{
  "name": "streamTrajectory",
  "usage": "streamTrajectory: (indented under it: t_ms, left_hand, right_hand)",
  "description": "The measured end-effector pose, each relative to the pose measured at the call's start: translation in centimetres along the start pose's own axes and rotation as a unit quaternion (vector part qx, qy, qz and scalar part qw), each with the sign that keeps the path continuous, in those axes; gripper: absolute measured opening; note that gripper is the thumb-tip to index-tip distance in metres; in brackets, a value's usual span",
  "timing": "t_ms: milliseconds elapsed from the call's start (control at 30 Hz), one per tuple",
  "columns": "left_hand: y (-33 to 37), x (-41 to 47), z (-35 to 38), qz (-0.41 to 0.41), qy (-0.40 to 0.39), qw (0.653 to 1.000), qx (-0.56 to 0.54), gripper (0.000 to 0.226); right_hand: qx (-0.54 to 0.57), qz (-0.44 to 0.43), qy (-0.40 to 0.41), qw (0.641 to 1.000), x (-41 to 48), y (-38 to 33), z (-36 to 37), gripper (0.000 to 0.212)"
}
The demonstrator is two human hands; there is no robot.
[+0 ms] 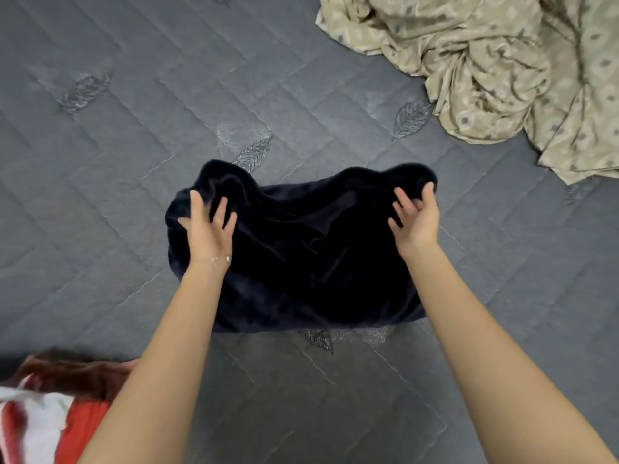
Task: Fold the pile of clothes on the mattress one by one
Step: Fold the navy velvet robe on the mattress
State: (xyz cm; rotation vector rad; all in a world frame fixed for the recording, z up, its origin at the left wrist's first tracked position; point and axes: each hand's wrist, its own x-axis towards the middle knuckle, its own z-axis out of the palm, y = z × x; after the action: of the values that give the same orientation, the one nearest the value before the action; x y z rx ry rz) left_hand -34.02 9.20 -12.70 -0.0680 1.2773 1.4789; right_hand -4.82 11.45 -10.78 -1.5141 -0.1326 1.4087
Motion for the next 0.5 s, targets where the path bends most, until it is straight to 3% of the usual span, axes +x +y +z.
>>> streamTrajectory:
  t_ms: [100,167,200,267,300,333,367,500]
  left_hand:
    - [-1.8,-0.6,-0.3,0.063,-0.037,0.972,0.225,0.075]
    - [-2.6,-0.4,-1.1,0.134,-0.093,0.903,0.397,0.062]
    - [-3.1,0.1,-1.7,0.159,-0.121,0.843,0.499,0.057]
    - [-4.5,0.6,-2.6,0.171,-0.169,0.678,0.694,0.058]
    - [-5.2,0.8,-2.9,0.168,-0.169,0.607,0.759,0.062]
    - [-5.5,1.0,-2.9,0.164,-0.152,0.559,0.799,0.066]
    - [-5.7,1.3,-2.9,0.156,-0.121,0.535,0.821,0.068]
    - [-5.3,3.1,-3.4,0.115,-0.018,0.51,0.852,0.064]
  right_hand:
    - [-0.145,-0.055,-0.037,0.987,0.9,1.5,0.1,0.063]
    - [-0.268,-0.091,-0.061,0.957,1.4,2.3,-0.2,0.058]
    - [-0.374,-0.108,-0.063,0.919,1.9,2.7,-0.4,0.057]
    - [-0.592,-0.125,-0.07,0.793,2.7,3.8,-1.5,0.059]
    - [-0.654,-0.121,-0.077,0.743,3.0,4.2,-2.0,0.062]
    - [-0.686,-0.114,-0.076,0.714,3.3,4.5,-2.4,0.065]
    - [-0.702,-0.11,-0.066,0.701,3.6,4.7,-2.9,0.067]
    - [-0.744,-0.091,-0.01,0.661,5.2,4.6,-4.9,0.069]
